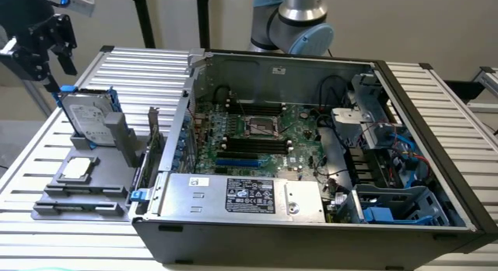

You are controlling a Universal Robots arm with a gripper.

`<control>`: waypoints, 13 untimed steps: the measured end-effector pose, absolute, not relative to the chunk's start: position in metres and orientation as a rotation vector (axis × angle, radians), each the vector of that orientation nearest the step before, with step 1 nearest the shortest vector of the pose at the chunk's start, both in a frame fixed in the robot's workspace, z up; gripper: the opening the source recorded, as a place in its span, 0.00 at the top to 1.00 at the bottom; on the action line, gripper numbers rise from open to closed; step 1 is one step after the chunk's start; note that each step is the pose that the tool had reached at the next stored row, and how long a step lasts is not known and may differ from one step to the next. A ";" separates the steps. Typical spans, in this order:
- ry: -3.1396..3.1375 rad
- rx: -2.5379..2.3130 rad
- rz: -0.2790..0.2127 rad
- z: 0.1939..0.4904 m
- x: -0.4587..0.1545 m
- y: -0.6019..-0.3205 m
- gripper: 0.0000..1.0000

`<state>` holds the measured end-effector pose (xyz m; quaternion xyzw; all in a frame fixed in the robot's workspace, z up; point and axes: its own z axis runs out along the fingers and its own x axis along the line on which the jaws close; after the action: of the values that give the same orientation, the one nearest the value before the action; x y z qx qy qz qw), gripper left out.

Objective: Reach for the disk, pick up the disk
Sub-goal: 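Pick up the disk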

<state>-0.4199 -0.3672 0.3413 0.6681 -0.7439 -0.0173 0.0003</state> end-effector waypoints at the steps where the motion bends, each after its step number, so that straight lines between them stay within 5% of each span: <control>1: -2.329 2.106 -0.054 0.339 -0.420 -0.367 0.40; 13: -2.275 2.164 -0.054 0.318 -0.420 -0.367 0.40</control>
<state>-0.4204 -0.3672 0.3183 0.6890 -0.7245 -0.0173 0.0008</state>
